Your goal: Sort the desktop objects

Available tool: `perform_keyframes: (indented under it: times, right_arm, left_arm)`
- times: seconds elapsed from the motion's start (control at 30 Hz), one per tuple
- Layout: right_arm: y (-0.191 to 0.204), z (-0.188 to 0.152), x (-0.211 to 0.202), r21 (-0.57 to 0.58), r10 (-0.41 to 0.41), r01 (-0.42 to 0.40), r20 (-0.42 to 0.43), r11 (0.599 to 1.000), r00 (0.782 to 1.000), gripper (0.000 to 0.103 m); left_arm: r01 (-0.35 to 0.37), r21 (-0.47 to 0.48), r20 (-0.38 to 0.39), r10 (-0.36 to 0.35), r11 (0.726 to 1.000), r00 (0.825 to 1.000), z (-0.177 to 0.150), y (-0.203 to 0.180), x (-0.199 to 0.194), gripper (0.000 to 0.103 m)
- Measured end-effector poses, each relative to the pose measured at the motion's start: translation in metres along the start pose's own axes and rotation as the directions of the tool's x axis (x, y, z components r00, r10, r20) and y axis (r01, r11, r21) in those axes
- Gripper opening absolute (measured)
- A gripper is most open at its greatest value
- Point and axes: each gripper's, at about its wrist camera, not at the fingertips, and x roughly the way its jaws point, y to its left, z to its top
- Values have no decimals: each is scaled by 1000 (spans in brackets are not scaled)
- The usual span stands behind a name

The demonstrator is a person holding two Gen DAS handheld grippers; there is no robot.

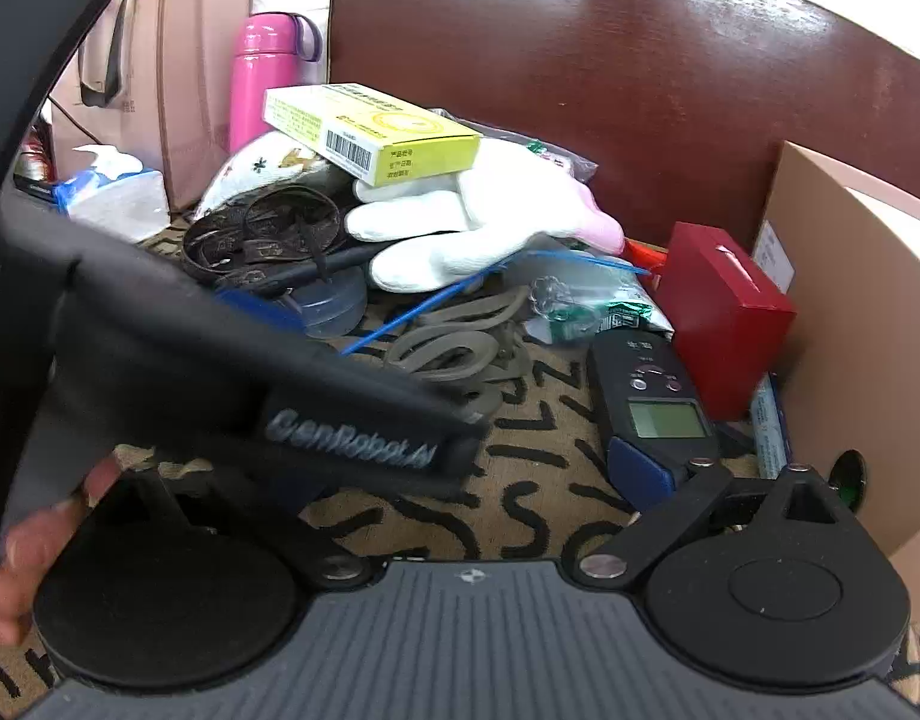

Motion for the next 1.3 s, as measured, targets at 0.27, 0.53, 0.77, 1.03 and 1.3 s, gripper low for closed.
perform_keyframes:
  times: [0.27,0.53,0.77,1.03,1.3]
  right_arm:
    - [-9,-1,-2,21,-12,13,-4,1000,1000,97]
    - [-1,1,2,-23,-6,6,-2,1000,1000,97]
    - [3,4,4,-19,16,-15,13,1000,1000,99]
    - [-2,3,-6,14,30,-31,34,999,999,99]
    - [-5,3,-12,36,49,-50,49,998,998,99]
  left_arm:
    - [110,70,35,-113,991,993,10,-5,11,95]
    - [135,50,46,-137,990,989,9,-4,13,95]
    - [115,-63,53,-111,991,992,11,14,-6,95]
    - [112,-75,96,-105,991,990,-5,5,-46,98]
    - [74,-90,109,-64,993,992,-23,-12,-65,100]
